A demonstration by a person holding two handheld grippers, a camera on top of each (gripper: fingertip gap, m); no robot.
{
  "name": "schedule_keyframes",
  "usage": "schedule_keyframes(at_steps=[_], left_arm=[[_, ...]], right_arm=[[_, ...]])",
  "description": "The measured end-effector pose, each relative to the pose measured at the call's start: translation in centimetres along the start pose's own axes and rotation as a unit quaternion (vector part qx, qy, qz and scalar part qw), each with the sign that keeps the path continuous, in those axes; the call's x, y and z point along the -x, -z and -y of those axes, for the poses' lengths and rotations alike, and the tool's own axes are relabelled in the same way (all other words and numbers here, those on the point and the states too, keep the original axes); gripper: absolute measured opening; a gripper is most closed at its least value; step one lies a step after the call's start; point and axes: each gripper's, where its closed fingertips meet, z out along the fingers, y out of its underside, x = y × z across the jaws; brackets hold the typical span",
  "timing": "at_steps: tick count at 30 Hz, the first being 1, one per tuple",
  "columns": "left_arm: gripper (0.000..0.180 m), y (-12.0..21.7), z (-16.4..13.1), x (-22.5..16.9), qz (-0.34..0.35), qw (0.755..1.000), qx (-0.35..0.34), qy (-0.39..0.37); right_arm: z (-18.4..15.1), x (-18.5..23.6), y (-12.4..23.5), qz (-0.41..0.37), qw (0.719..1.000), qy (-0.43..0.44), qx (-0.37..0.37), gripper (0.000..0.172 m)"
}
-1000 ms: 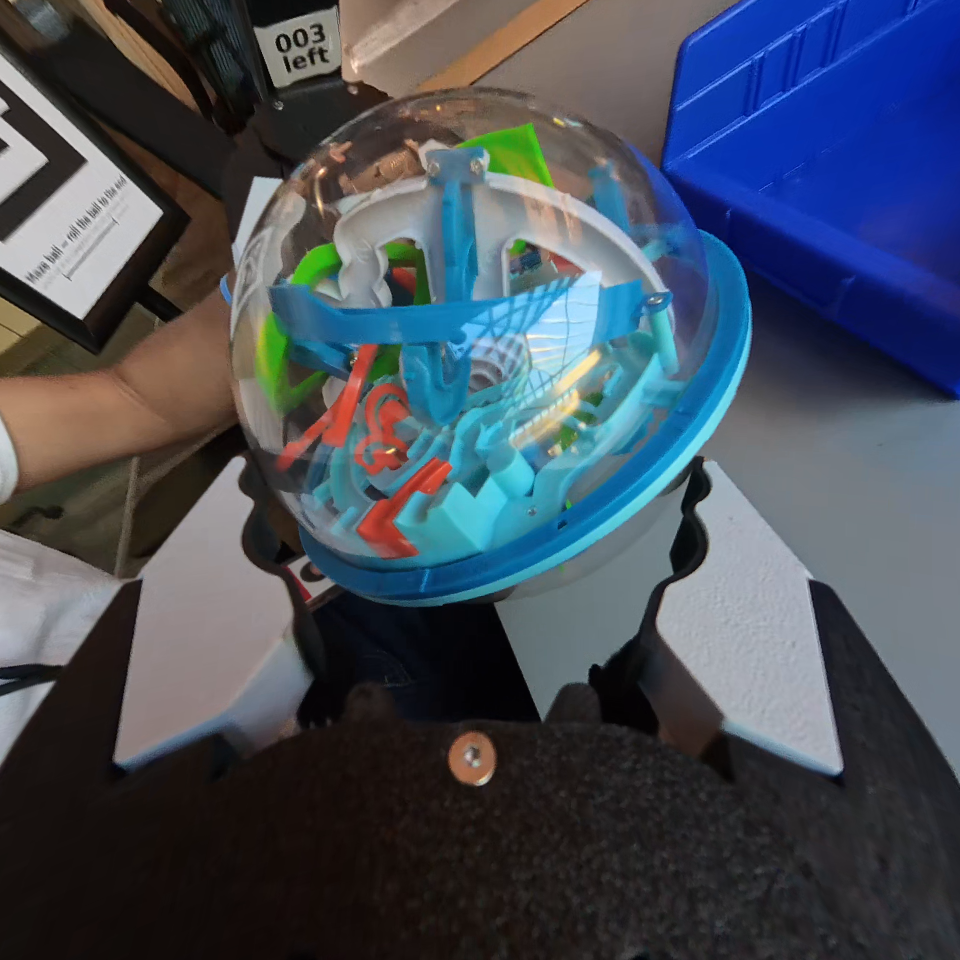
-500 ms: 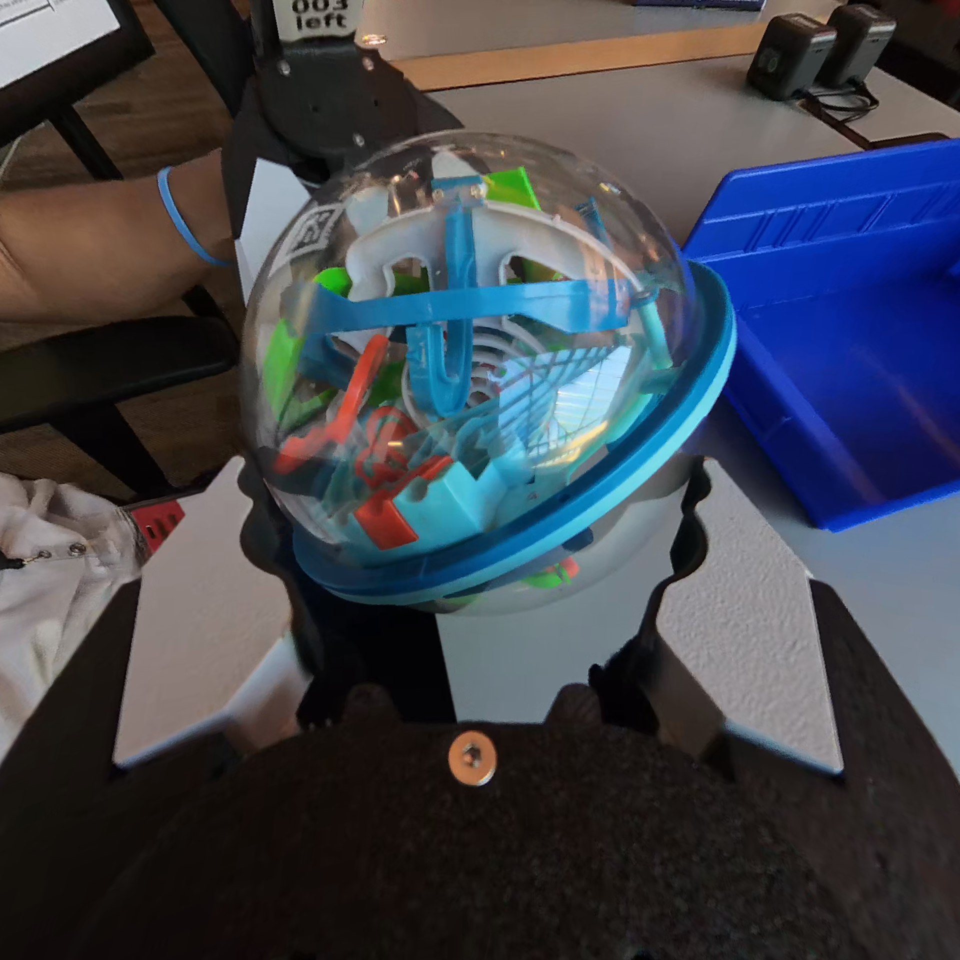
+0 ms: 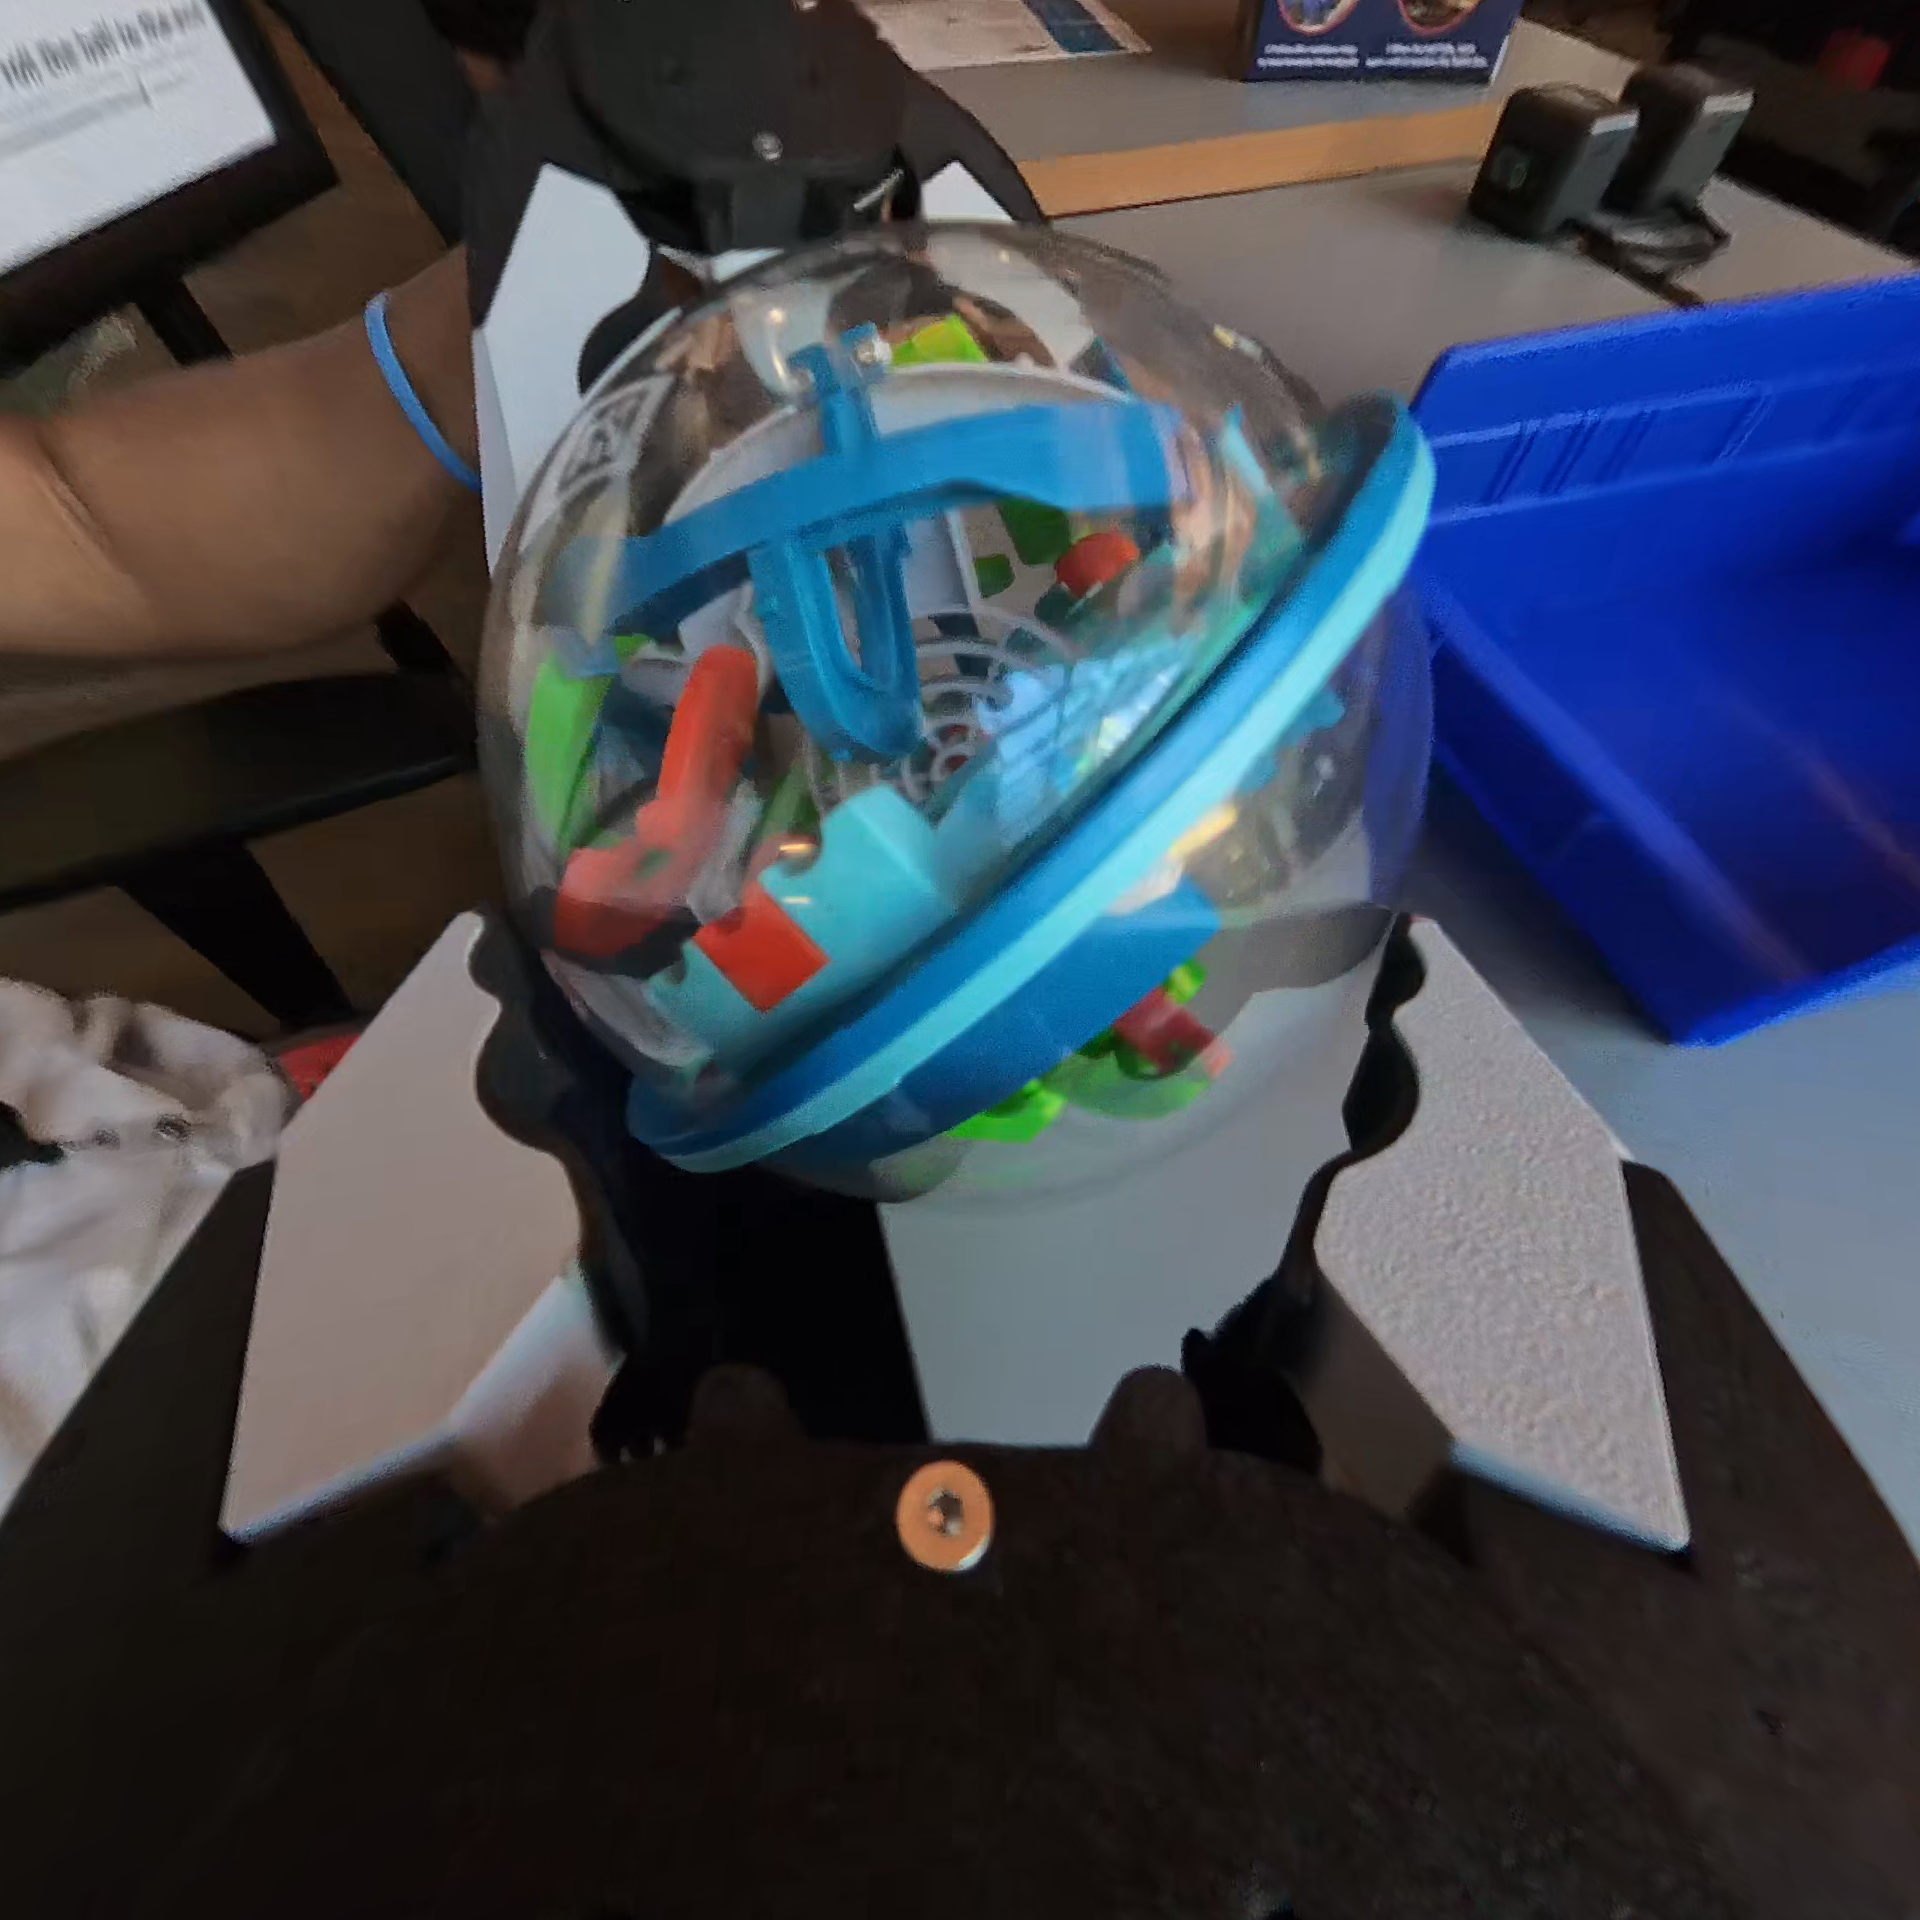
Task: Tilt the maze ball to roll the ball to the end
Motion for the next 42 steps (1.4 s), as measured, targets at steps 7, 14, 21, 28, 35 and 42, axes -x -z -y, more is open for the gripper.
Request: schedule_keyframes(at_steps=[7,14,21,28,35,42], left_arm=[[0.159,-0.2,0.2,-1.2,0.056,0.997,-0.033,-0.037],[0.159,-0.4,-0.7,-1.6,0.101,0.991,-0.049,-0.067],[0.159,-0.4,-0.4,-1.9,0.122,0.986,-0.074,-0.084],[0.159,-0.4,-0.7,-1.7,0.107,0.99,-0.081,-0.053],[0.158,-0.5,-1.3,-1.1,0.107,0.991,-0.079,-0.008],[0.159,2.9,1.4,0.2,0.039,0.996,-0.085,-0.002]], right_arm=[[-0.4,0.9,0.0,-0.005,0.992,-0.112,-0.063,0.154],[0.1,1.3,0.4,-0.032,0.999,-0.008,-0.018,0.154],[0.1,1.4,0.5,-0.028,0.999,0.017,-0.009,0.153],[0.3,1.3,0.4,-0.024,1.0,0.0,-0.006,0.154],[0.8,0.5,0.1,0.009,0.999,-0.014,0.04,0.154],[1.6,-0.8,-1.7,0.086,0.992,-0.034,0.08,0.154]])
